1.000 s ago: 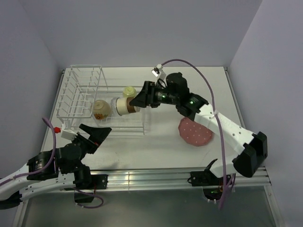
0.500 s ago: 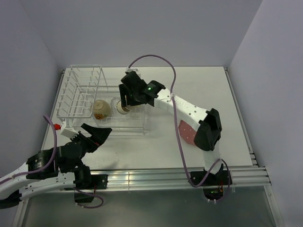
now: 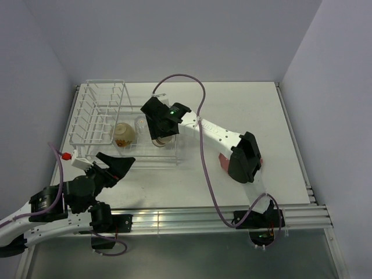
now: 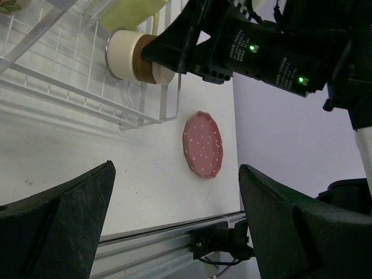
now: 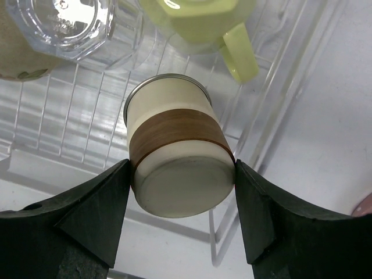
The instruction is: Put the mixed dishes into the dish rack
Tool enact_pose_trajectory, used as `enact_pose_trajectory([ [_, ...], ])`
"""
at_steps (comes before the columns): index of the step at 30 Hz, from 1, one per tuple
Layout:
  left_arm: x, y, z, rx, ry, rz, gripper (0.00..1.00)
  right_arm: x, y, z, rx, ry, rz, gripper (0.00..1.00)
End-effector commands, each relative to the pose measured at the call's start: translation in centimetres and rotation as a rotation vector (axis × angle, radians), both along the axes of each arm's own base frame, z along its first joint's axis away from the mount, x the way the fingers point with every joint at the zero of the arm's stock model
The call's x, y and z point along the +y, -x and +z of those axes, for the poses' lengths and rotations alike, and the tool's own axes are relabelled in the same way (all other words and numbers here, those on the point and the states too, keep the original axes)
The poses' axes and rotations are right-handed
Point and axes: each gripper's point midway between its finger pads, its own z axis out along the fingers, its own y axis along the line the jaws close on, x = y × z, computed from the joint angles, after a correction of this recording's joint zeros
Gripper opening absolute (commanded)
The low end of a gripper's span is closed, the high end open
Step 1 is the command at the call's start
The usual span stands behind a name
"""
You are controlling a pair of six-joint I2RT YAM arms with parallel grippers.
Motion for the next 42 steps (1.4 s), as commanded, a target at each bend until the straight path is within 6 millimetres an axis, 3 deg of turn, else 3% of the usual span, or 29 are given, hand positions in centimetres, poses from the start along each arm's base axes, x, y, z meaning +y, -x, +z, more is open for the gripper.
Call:
enact_pose_trajectory([
  [1, -0.3, 0.0, 0.5, -0.021, 0.010, -0.014, 0.93, 0.4, -1.1, 0.1, -0.028, 0.045, -0.011, 0.00],
  [5, -0.7, 0.0, 0.5, -0.022, -0.013, -0.029, 0.93, 0.6, -1.6, -0.7, -0.021, 0.080, -0.014, 0.00],
  [7, -1.0, 0.0, 0.5, -0.020, -0.029, -0.038, 0.93, 0.8, -1.7, -0.9, -0.020, 0.082, -0.013, 0.09],
  [10, -1.7, 0.0, 0.5, -0.018, -0.051, -0.055, 0.93, 1.0, -1.7, -1.0, -0.019, 0.079, 0.001, 0.32],
  [11, -2.0, 0.0, 0.4, -0.020, -0.067, -0.061, 0.93, 1.0, -1.7, -1.0, -0.019, 0.076, 0.004, 0.50],
  [14, -2.9, -0.1, 0.2, -0.021, -0.089, -0.084, 0.93, 1.0, -1.7, -0.5, -0.030, 0.073, 0.003, 0.87],
  [15, -3.2, -0.1, 0.3, -0.023, -0.094, -0.090, 0.93, 0.9, -1.7, -0.1, -0.040, 0.062, 0.003, 0.93],
  [17, -3.9, -0.1, 0.1, -0.018, -0.115, -0.103, 0.93, 0.8, -1.5, 0.4, -0.049, 0.055, 0.011, 0.98],
  [22, -5.0, -0.2, 0.0, -0.013, -0.148, -0.129, 0.93, 0.9, -1.4, 3.5, -0.094, -0.012, 0.029, 1.00],
  [26, -6.2, 0.0, 0.0, -0.021, -0.166, -0.169, 0.91, -0.3, -1.2, 6.4, -0.136, -0.057, -0.005, 1.00],
  [28, -7.5, 0.1, 0.3, -0.037, -0.159, -0.211, 0.90, -2.2, -0.7, 8.3, -0.172, -0.074, -0.046, 1.00],
  [29, -8.2, 0.1, -0.1, -0.030, -0.187, -0.227, 0.90, -4.2, -0.9, 7.9, -0.184, -0.042, -0.100, 1.00],
  [30, -9.1, 0.2, 0.2, -0.029, -0.178, -0.250, 0.90, -5.9, -0.4, 10.6, -0.234, -0.086, -0.138, 1.00],
  [31, -9.7, 0.1, 0.1, -0.024, -0.183, -0.257, 0.91, -7.5, -0.3, 11.0, -0.256, -0.088, -0.180, 1.00],
  [32, -10.8, 0.0, -0.7, -0.005, -0.213, -0.270, 0.91, -10.0, 0.2, 9.3, -0.252, -0.046, -0.245, 0.99],
  [33, -11.9, 0.2, -0.5, 0.001, -0.204, -0.296, 0.91, -12.7, 0.4, 11.8, -0.302, -0.125, -0.307, 0.99],
  [34, -13.2, 0.1, 0.1, -0.009, -0.178, -0.312, 0.91, -14.3, 0.7, 11.3, -0.296, -0.141, -0.340, 0.97],
  [35, -14.6, -0.2, -0.8, 0.006, -0.213, -0.327, 0.91, -16.1, 1.7, 8.2, -0.246, -0.115, -0.364, 0.97],
  [36, -15.7, -0.3, -0.4, 0.003, -0.207, -0.338, 0.92, -17.9, 1.7, 9.4, -0.260, -0.211, -0.399, 0.96],
  [37, -16.9, -0.5, 0.0, -0.003, -0.193, -0.345, 0.92, -19.0, 2.1, 8.3, -0.246, -0.216, -0.424, 0.95],
  [38, -18.3, -0.9, -1.5, 0.025, -0.237, -0.347, 0.93, -20.4, 3.0, 5.4, -0.207, -0.186, -0.450, 0.95],
  [39, -19.5, -1.2, -0.6, 0.021, -0.226, -0.349, 0.94, -21.4, 3.4, 5.5, -0.220, -0.216, -0.469, 0.95],
  [40, -20.4, -1.3, -0.6, 0.025, -0.229, -0.356, 0.96, -22.5, 3.6, 4.3, -0.205, -0.206, -0.498, 0.95],
  [41, -21.7, -1.5, -1.9, 0.056, -0.260, -0.359, 0.97, -23.5, 4.6, 1.7, -0.161, -0.170, -0.507, 0.94],
  [42, -22.7, -1.8, -1.0, 0.056, -0.243, -0.357, 0.97, -23.8, 4.8, 1.0, -0.155, -0.183, -0.515, 0.93],
])
